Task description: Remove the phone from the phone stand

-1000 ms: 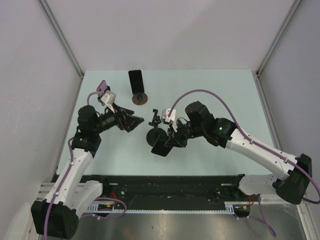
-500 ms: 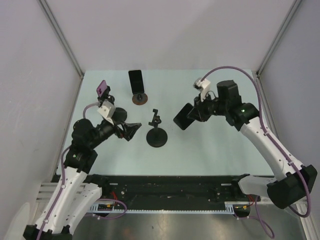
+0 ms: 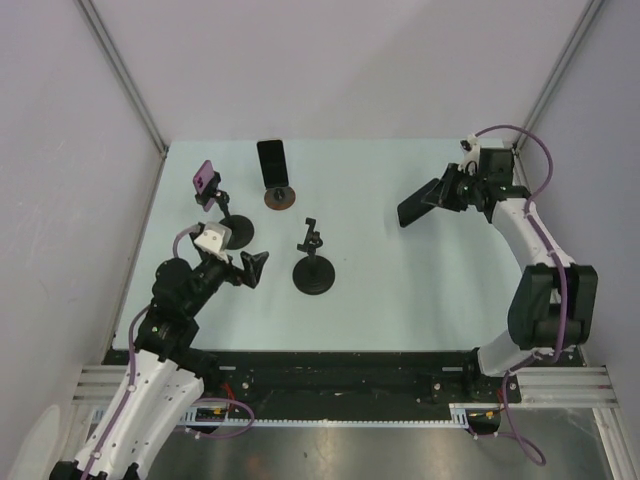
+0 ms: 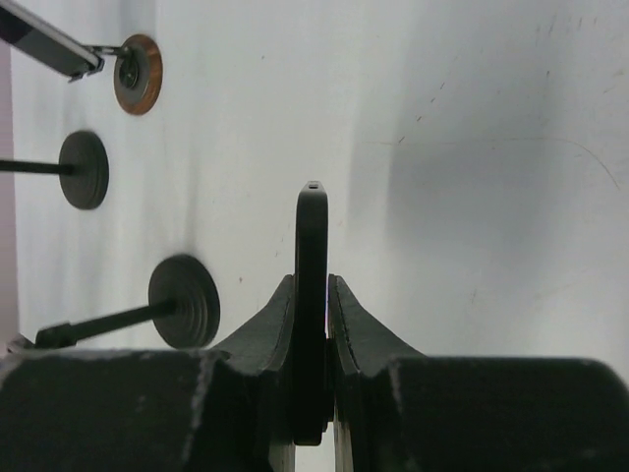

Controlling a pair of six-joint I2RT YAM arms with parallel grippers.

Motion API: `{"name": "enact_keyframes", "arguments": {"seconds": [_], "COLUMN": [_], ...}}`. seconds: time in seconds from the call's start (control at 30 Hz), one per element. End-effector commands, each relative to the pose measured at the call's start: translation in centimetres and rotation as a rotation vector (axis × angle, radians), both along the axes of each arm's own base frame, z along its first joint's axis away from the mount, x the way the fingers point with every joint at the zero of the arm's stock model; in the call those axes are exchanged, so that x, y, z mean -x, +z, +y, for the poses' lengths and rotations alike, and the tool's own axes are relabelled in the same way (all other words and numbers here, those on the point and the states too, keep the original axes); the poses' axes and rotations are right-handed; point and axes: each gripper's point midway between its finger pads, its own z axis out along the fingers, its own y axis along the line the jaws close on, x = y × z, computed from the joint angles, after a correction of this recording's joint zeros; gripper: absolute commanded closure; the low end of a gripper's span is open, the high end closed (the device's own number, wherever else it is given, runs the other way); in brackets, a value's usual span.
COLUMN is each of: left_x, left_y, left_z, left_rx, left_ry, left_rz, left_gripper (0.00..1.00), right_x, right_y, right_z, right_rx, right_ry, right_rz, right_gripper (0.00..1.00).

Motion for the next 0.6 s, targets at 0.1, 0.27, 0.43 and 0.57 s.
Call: {"name": "enact_keyframes", "arguments": {"seconds": [0.1,0.27,0.43,0.57], "left_x": [-0.6,-0.7,-0.9,-1.0], "left_y": [0.0,-0.2,-0.3,-0.6], "left_z": [0.9,1.0,1.1,1.1], "left_rx": [-0.081,-0.097,-0.103,-0.108], "left_ry": [0.047,0.053,0.061,0.059], "left_rz": [-0.058,-0.059,-0.058,-0.050], "left_gripper": [0.00,0.00,0.00,0.00], "right_x": [-6.9,-10.4,-13.8,-14.9], "right_y": [-3.7,-5.7,-7.6,-11.9], "right_z": [1.8,1.7,1.3,0.9], "right_rx": [-0.237,-0.387,-0.421,-0.386], "right_ry": [-0.012,-0.034,-0.024,-0.029], "right_rz": [-0.017,-0.011,0.000,0.108], "right_gripper": [1.00,1.00,1.00,0.97]}}
